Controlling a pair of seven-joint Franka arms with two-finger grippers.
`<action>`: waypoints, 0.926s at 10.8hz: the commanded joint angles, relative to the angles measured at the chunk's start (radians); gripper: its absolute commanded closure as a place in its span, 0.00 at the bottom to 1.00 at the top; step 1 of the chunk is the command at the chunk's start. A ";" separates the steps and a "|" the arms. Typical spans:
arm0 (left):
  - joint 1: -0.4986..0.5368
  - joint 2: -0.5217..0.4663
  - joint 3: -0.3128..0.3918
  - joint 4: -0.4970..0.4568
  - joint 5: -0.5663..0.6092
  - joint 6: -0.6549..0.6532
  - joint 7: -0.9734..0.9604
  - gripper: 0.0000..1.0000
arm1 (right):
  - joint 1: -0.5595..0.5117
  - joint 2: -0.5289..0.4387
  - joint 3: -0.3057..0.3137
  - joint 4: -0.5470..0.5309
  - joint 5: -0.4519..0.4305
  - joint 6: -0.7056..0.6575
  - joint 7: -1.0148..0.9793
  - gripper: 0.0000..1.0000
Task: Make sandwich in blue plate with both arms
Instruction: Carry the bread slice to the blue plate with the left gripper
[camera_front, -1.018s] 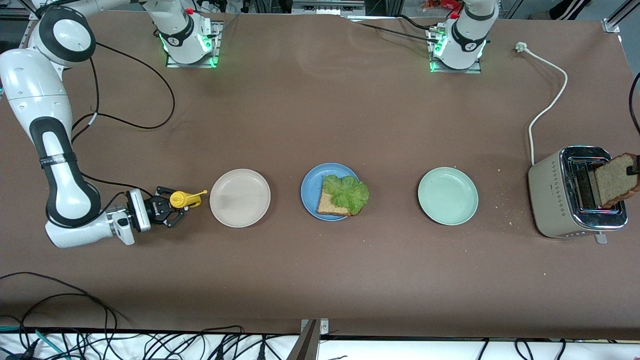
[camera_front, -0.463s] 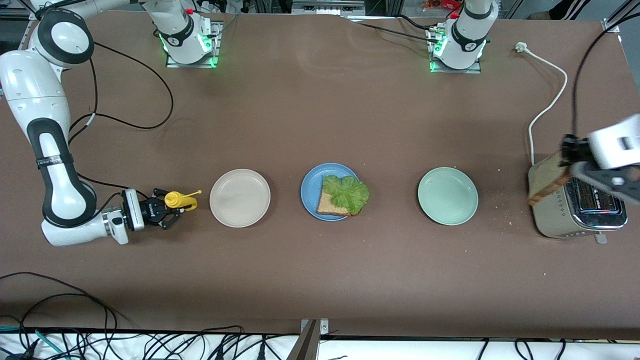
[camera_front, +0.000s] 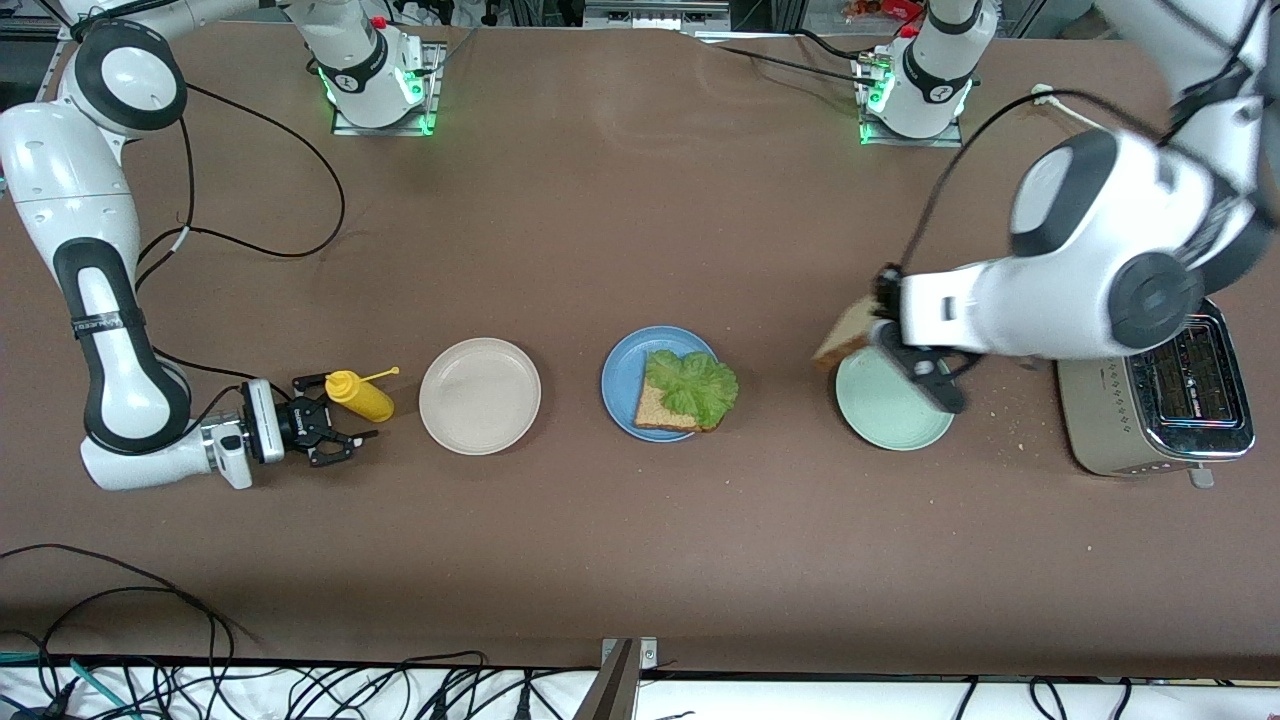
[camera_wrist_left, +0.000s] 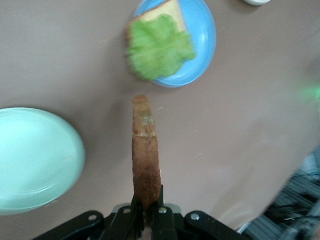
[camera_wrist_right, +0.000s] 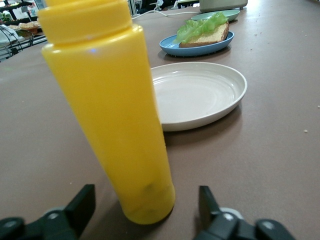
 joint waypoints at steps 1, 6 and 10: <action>-0.054 0.160 0.011 0.033 -0.328 0.111 -0.127 1.00 | -0.014 -0.021 0.016 0.017 -0.059 -0.025 0.006 0.00; -0.038 0.381 0.013 0.022 -0.829 0.230 0.013 1.00 | 0.006 -0.233 -0.142 0.011 -0.059 -0.033 0.017 0.00; -0.035 0.480 0.019 0.017 -0.882 0.279 0.238 0.97 | 0.072 -0.481 -0.300 -0.080 -0.051 -0.033 0.277 0.00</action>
